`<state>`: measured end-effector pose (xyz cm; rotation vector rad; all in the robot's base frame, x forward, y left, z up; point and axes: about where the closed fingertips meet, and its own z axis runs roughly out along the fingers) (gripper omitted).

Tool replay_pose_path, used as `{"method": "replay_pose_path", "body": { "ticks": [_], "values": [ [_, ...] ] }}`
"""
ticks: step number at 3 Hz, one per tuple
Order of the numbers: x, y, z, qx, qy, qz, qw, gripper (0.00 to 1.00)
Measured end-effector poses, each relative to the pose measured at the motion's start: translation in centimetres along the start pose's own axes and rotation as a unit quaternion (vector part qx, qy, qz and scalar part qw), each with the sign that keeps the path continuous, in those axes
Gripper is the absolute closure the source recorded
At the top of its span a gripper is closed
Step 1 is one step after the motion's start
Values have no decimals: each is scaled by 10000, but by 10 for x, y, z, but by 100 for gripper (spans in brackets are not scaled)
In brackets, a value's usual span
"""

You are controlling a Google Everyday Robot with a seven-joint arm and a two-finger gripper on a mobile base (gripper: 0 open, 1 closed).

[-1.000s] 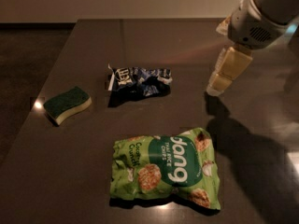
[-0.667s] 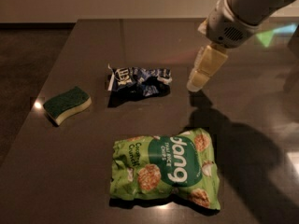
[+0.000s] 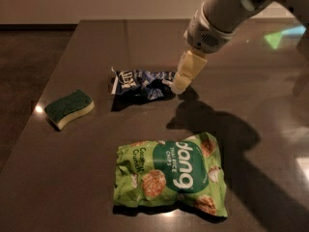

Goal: Pick blue chip bag

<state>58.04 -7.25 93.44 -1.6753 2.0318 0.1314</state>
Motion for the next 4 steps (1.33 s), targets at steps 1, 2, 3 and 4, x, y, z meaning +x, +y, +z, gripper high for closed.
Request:
{"method": "replay_pose_path", "body": {
  "ticks": [1,2,3,4],
  "values": [
    [-9,-4,25,-106,16,-2,9999,0],
    [-17,-5,48,-250,53,-36,9997,0],
    [-28,0,72,-439,108,-147,9989,0],
    [-41,7,97,-647,192,-296,9973,0]
  ]
}}
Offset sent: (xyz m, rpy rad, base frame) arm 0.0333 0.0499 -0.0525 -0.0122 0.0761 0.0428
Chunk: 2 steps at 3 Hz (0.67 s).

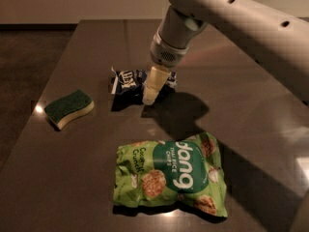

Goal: Pick blue chip bag

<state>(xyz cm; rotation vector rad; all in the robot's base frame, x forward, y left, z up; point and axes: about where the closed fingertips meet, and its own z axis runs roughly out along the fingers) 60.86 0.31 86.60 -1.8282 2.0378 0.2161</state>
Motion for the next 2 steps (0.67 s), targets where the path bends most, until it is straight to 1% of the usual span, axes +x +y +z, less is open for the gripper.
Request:
{"method": "replay_pose_path", "body": {
  "ticks": [1,2],
  "values": [
    [-8,3,14,-107,114,-104,9998,18],
    [-10,4,18,-144,195,-163,9996,41]
  ]
}}
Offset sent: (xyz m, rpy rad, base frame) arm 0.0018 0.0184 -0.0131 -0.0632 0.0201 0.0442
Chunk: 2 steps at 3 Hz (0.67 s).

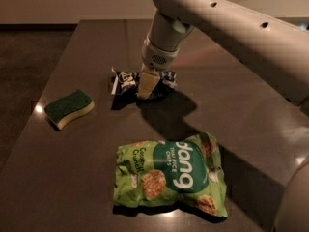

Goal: Pick blue chip bag

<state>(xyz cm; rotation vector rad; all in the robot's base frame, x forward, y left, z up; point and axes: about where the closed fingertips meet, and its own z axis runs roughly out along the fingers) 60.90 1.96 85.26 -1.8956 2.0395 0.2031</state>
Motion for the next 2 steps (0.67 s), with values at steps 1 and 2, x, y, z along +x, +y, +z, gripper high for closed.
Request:
{"method": "replay_pose_path", "body": {
  "ticks": [1,2],
  "values": [
    [-2,0,-8,22,-4,-80,10000,64],
    [-5,-1,-34,138,-133,-272,9994,88]
  ]
}}
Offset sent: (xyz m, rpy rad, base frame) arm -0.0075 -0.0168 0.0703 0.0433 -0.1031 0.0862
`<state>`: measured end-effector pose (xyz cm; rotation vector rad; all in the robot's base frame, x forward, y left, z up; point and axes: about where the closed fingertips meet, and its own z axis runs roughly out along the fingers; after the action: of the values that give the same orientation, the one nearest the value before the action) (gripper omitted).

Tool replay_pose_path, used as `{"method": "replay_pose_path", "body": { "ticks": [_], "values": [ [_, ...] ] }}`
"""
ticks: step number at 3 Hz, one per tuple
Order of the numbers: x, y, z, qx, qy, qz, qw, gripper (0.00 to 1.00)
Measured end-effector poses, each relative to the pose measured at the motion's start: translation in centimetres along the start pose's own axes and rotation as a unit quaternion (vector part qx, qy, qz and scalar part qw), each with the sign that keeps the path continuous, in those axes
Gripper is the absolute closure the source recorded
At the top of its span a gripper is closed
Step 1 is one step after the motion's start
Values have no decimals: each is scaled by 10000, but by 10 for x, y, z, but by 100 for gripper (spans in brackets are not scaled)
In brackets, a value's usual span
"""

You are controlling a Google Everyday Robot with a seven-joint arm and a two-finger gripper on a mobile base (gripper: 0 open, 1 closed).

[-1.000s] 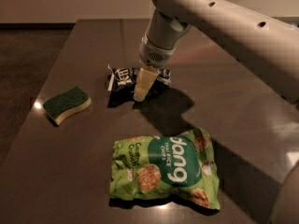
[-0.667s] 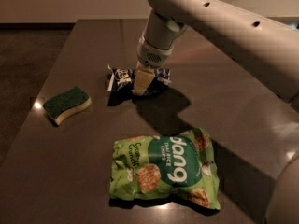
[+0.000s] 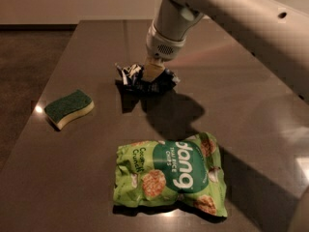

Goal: Pick blue chip bag

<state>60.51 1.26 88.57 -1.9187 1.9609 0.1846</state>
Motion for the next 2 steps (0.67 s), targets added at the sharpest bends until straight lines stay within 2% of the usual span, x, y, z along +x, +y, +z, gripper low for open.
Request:
{"method": "replay_pose_path", "body": {
  "ticks": [1,2],
  "values": [
    [-5,-3,-33,114,-211,-361,9991,100],
    [-14,-6,-66,260,-421,-832,9953,100]
  ]
}}
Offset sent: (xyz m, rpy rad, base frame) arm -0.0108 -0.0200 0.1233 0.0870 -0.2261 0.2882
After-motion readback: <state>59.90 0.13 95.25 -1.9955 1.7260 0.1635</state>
